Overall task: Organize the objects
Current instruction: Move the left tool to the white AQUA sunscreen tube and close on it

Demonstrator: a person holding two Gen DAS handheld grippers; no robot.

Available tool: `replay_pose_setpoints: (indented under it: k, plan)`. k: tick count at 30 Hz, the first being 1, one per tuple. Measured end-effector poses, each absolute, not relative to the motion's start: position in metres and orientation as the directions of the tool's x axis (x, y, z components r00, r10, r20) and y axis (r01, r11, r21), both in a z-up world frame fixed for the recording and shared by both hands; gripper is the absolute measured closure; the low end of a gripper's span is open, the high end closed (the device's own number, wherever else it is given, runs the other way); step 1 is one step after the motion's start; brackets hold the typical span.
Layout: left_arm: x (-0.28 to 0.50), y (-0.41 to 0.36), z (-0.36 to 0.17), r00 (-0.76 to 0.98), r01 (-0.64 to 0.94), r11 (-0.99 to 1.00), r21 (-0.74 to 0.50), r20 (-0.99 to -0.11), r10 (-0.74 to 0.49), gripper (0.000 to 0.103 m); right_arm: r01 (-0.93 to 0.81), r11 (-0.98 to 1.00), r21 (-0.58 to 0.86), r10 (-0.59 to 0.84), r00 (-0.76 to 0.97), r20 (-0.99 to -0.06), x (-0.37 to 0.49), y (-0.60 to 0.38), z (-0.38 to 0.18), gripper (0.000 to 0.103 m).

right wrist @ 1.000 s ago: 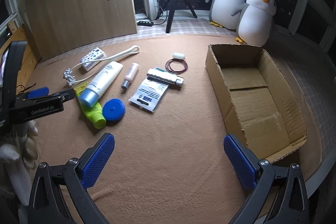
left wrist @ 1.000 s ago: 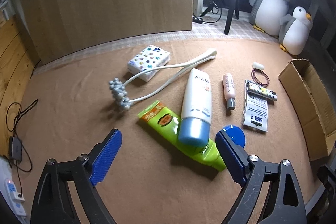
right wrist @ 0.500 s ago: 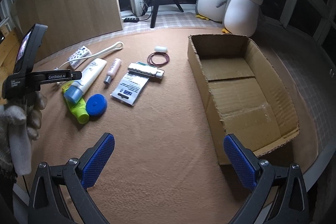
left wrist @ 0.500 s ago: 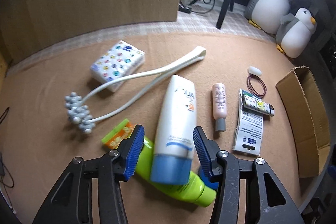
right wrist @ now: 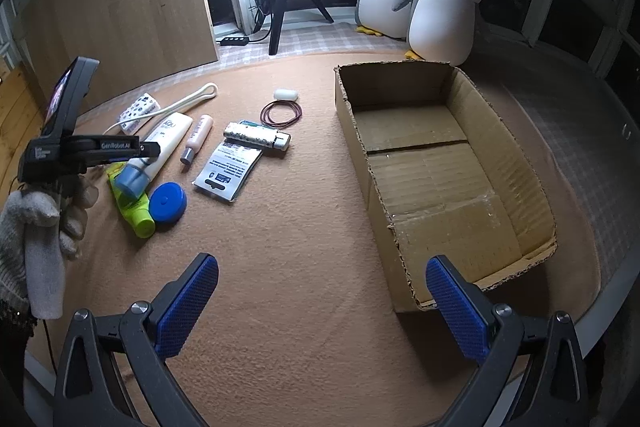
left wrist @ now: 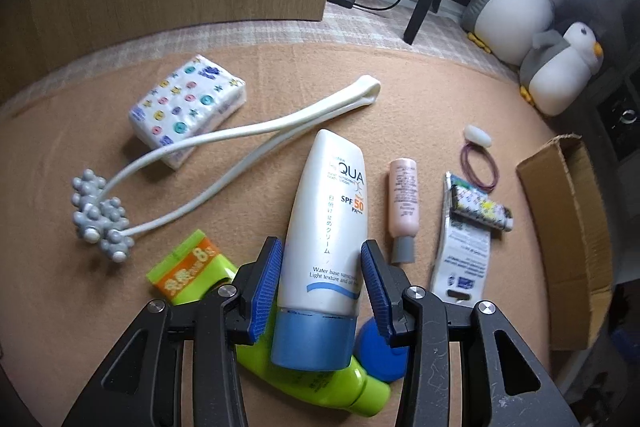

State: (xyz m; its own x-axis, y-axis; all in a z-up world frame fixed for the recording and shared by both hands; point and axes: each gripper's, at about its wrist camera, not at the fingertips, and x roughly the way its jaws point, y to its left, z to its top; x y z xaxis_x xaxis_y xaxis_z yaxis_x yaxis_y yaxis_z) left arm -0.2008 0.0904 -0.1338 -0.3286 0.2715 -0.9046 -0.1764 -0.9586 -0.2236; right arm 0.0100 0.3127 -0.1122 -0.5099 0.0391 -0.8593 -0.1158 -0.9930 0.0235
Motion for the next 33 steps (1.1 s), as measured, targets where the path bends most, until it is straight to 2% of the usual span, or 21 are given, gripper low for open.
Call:
replay_pose_setpoints:
  k: [4,7,18,30,33]
  plan:
    - [-0.198,0.096,-0.142,-0.271,-0.176,-0.936,-0.303,-0.900,0.342,0.060,-0.107,-0.994,0.022,0.036,-0.511,-0.859,0.010,0.311,-0.112,0.001]
    - [-0.191,0.105,-0.150,-0.269,-0.190,-0.945,-0.268,-0.911,0.312,0.060,-0.108,-0.994,0.022,0.037,-0.512,-0.858,0.012,0.312,-0.111,0.001]
    - [-0.161,0.090,-0.151,-0.298,-0.196,-0.945,-0.261,-0.902,0.311,0.062,-0.108,-0.994,0.034,0.025,-0.507,-0.861,0.011,0.311,-0.114,0.001]
    - [-0.102,0.067,-0.152,-0.303,-0.173,-0.941,-0.292,-0.893,0.333,0.063,-0.057,-0.998,0.042,-0.007,-0.508,-0.861,0.006,0.289,-0.115,0.001]
    - [-0.084,0.065,-0.152,-0.305,-0.169,-0.939,-0.298,-0.891,0.337,0.066,-0.044,-0.998,0.041,-0.014,-0.503,-0.864,0.005,0.284,-0.118,0.001]
